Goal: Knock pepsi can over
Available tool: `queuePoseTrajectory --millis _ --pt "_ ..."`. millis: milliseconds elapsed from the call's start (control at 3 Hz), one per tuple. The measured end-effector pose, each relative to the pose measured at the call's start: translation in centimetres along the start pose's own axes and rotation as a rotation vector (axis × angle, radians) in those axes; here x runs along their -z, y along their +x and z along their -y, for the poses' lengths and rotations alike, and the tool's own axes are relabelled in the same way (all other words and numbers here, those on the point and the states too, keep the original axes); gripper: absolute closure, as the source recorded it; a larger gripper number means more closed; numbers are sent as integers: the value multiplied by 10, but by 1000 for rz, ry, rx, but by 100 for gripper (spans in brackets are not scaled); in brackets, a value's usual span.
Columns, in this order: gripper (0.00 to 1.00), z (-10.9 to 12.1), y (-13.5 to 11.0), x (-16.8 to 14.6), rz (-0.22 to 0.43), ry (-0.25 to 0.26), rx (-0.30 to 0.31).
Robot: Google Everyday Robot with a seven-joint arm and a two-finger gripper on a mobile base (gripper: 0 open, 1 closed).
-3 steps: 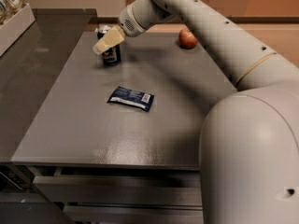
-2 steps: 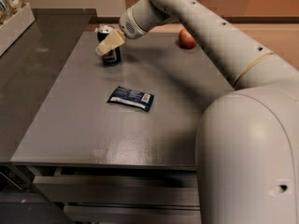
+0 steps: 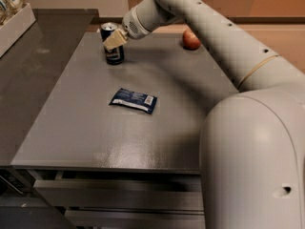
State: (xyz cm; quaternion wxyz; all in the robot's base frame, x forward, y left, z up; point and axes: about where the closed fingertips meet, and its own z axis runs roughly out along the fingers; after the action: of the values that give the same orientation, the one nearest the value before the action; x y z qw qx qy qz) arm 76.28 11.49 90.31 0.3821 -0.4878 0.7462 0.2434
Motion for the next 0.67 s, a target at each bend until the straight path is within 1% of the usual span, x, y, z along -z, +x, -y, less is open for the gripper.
queuePoseTrajectory --millis 333,667 --pt "87 -1 -1 23 7 9 5" --pt "100 -3 9 59 -56 30 18"
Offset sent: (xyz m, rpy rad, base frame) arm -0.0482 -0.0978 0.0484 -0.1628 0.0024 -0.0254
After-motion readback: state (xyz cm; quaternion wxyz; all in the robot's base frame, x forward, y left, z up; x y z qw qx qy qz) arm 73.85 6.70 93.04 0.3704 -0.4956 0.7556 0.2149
